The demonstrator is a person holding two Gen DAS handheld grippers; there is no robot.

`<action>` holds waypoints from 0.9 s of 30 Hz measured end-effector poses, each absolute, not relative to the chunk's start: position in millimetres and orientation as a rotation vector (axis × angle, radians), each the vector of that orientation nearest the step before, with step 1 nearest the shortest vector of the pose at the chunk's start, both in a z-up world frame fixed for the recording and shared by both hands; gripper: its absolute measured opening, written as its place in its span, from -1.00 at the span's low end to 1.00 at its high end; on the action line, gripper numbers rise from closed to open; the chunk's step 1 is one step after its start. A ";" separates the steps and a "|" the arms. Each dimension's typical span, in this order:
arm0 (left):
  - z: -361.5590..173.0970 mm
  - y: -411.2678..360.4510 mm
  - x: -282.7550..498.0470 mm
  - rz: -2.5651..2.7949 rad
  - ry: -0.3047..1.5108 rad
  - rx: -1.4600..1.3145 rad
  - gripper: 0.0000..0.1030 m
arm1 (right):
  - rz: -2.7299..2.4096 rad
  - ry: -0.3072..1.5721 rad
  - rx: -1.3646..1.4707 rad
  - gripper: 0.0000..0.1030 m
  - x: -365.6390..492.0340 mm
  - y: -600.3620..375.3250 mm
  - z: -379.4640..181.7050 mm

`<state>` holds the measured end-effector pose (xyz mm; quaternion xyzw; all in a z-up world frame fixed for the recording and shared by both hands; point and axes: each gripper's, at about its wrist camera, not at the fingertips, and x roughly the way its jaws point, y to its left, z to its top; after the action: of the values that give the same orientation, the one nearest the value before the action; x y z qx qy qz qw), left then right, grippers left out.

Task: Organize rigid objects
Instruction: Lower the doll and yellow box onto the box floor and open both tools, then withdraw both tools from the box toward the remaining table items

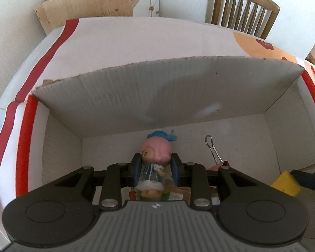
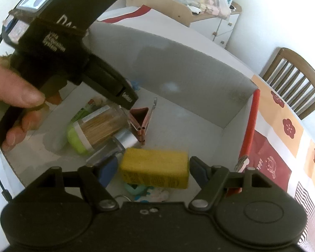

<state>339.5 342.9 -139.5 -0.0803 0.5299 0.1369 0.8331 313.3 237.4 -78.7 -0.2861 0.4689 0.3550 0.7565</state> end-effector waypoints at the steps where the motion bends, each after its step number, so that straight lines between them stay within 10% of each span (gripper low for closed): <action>1: -139.8 343.0 338.8 0.291 1.122 -0.174 -0.44 | 0.774 1.021 -0.624 0.47 312.7 237.4 -78.2; 15: -115.9 337.7 323.5 0.254 1.044 -0.224 -0.41 | 0.763 0.979 -0.536 0.58 305.7 215.2 -54.8; 19: -105.6 335.7 312.6 0.248 1.008 -0.247 0.03 | 0.765 0.985 -0.452 0.60 306.5 200.7 -43.6; 27: -80.9 320.5 288.3 0.227 0.943 -0.239 0.04 | 0.782 0.963 -0.341 0.67 295.5 174.0 -18.4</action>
<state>288.3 320.5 -80.9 -0.1147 0.4522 0.1090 0.8777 295.5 174.0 -18.4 -0.1588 0.4490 0.3644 0.8003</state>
